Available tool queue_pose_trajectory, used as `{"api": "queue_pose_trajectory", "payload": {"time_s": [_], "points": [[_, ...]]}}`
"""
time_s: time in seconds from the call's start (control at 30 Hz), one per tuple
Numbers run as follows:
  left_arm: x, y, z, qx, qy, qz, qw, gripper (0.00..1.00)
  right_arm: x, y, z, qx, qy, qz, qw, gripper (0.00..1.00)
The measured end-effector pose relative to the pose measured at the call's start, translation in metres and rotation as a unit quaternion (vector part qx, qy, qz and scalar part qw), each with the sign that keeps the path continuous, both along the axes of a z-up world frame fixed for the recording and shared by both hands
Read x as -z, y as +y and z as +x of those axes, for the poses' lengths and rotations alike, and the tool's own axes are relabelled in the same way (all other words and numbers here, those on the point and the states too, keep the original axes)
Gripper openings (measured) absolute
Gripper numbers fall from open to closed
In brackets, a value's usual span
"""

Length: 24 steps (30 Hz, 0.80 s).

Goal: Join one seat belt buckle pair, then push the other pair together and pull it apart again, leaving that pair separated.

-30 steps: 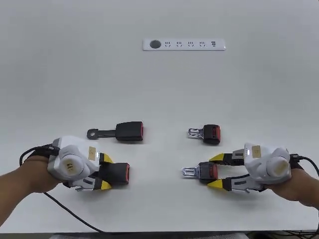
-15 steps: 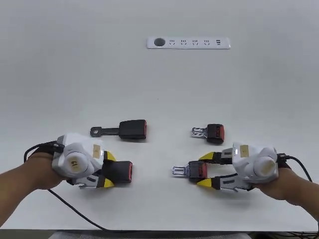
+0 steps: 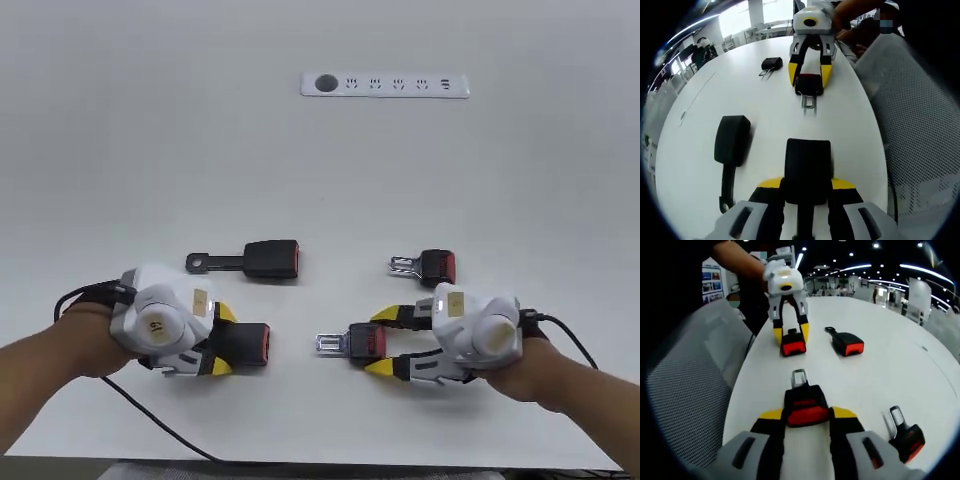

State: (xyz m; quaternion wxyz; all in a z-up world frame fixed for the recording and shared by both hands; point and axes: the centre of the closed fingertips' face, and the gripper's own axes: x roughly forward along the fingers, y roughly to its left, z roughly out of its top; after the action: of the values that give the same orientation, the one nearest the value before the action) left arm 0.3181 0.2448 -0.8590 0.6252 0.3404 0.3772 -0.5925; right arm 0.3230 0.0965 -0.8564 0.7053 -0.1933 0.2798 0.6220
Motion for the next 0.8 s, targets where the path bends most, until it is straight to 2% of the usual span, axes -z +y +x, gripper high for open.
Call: {"api": "queue_pose_trajectory", "payload": {"time_s": [0.4,0.8], "points": [[-0.001,0.0,0.001,0.003,0.0,0.005,1.0,0.34,-0.001,0.038,0.003,0.002,-0.002,0.012,0.9999,0.35],[-0.001,0.0,0.0,0.008,-0.002,0.015,0.9999,0.34,-0.001,0.07,-0.002,-0.005,0.003,0.017,0.9998,0.35]]}}
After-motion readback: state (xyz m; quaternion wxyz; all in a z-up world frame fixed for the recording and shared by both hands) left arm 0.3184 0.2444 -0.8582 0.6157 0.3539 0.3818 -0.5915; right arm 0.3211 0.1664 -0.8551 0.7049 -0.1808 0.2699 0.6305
